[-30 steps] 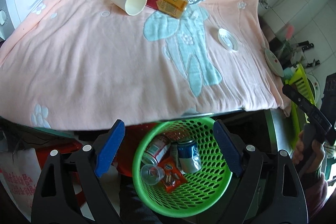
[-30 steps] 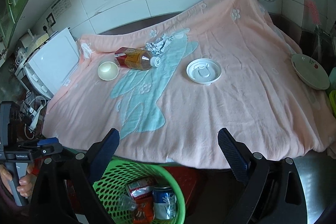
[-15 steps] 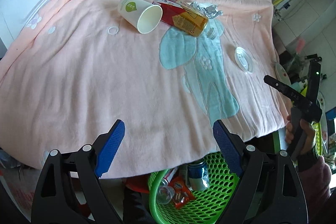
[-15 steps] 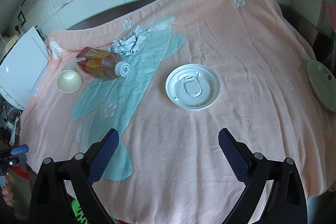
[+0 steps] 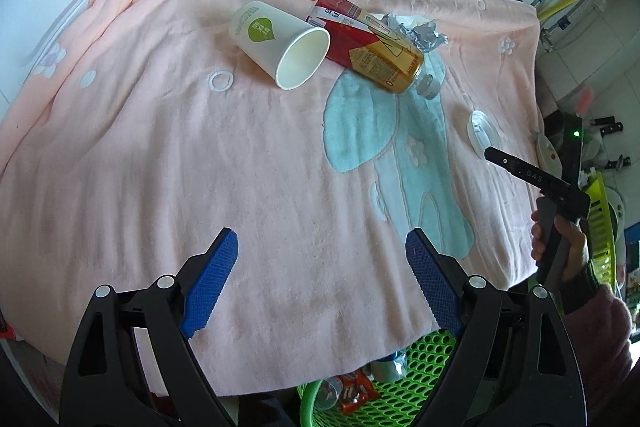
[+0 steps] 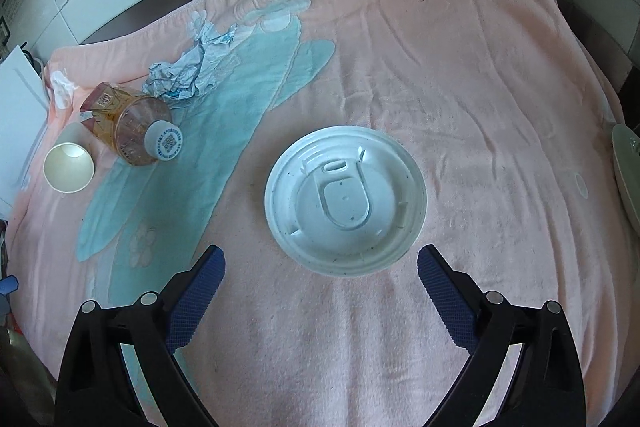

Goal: Collect trash
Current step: 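Reach the right gripper to the white round lid and close on it, then close the left gripper on the white paper cup while right gripper lifts the lid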

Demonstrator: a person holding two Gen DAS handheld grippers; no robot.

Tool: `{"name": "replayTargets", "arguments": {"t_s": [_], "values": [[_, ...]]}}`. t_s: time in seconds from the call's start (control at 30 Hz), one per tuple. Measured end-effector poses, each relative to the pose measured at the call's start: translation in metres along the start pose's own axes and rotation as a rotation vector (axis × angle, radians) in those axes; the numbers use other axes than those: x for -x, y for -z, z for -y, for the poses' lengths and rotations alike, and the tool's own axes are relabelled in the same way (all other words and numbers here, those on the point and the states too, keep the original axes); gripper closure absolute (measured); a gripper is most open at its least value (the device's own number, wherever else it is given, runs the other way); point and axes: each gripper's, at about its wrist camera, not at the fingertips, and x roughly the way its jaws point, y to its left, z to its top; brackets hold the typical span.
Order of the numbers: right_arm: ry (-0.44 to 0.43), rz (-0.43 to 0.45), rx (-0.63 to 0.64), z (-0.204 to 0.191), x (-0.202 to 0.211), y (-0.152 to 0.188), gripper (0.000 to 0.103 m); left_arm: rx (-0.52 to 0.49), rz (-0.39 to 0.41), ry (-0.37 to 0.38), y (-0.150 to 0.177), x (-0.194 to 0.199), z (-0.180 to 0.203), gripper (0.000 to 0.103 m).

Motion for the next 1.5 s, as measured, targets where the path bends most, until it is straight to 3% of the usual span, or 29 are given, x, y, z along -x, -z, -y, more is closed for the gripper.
{"name": "replayTargets", "arguments": {"t_s": [0.87, 1.17, 1.5], "values": [[0.009, -0.024, -0.051, 0.016, -0.041, -0.027, 0.007, 0.024, 0.038, -0.022, -0.049, -0.009, -0.008, 0.018], [0.037, -0.004, -0.053, 0.014, -0.039, -0.027, 0.012, 0.134, 0.107, -0.037, -0.095, -0.017, -0.022, 0.018], [0.001, 0.04, -0.041, 0.011, 0.005, -0.003, 0.012, 0.274, 0.083, -0.08, -0.156, -0.057, -0.042, 0.018]]}}
